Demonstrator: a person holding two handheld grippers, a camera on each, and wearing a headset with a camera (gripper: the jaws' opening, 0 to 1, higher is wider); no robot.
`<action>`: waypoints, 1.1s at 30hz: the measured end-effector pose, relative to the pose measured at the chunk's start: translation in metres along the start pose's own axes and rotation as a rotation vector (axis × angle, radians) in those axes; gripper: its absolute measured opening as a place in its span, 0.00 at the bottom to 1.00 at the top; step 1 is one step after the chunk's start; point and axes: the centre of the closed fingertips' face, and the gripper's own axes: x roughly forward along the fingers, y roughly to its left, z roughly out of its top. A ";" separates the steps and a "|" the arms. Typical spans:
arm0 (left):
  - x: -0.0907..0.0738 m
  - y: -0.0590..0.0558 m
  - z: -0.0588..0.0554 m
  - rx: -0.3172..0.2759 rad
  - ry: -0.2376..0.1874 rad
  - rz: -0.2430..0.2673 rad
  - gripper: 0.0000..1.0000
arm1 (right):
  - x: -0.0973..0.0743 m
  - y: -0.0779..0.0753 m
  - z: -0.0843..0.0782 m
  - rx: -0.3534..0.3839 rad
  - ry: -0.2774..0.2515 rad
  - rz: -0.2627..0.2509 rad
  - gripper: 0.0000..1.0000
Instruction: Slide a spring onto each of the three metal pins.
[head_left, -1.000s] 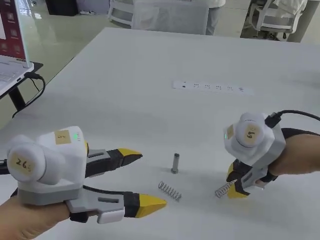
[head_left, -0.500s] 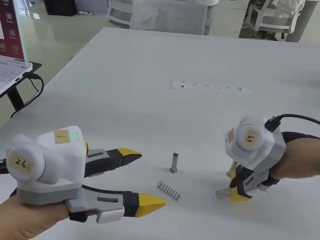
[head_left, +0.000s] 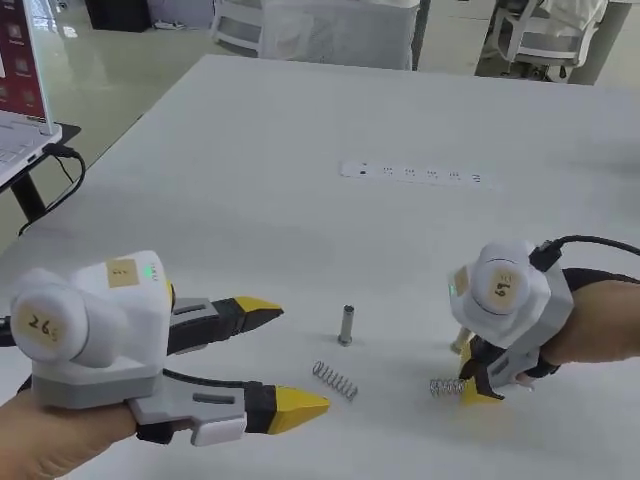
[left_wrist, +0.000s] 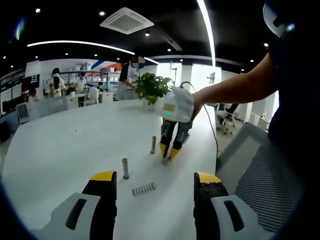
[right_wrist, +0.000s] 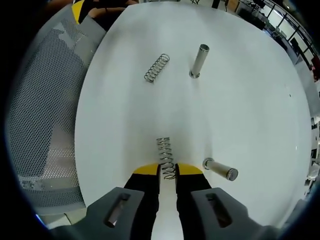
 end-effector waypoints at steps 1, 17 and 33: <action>0.000 0.000 0.000 0.001 0.001 -0.001 0.58 | 0.000 0.000 0.000 -0.007 -0.001 -0.003 0.08; 0.003 -0.007 -0.001 0.014 0.014 -0.034 0.52 | -0.024 0.014 0.044 0.003 -0.104 0.012 0.08; 0.006 -0.015 -0.001 0.037 0.020 -0.072 0.43 | -0.056 0.039 0.117 -0.093 -0.235 0.040 0.08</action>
